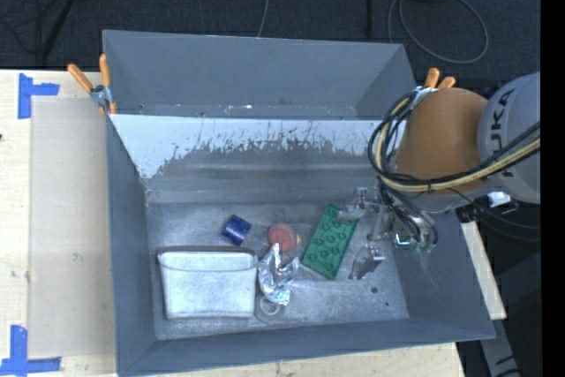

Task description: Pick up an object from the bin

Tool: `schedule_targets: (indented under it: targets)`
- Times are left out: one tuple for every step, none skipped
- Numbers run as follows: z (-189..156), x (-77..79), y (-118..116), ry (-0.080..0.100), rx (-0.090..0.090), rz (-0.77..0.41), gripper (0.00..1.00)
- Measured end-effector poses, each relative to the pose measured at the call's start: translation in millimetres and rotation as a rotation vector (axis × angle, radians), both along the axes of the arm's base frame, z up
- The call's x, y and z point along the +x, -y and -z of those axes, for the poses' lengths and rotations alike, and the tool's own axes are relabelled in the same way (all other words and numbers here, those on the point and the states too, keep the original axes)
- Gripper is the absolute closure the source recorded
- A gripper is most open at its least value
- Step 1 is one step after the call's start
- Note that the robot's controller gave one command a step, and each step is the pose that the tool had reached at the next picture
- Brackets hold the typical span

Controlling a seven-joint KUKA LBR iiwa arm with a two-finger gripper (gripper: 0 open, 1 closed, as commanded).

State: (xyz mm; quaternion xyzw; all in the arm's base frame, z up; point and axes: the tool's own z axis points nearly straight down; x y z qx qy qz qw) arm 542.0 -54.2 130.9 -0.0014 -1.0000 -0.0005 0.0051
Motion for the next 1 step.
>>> schedule_targets:
  targets:
    - [52.5, 40.3, -29.6, 0.011, -0.007, 0.23, 0.0]
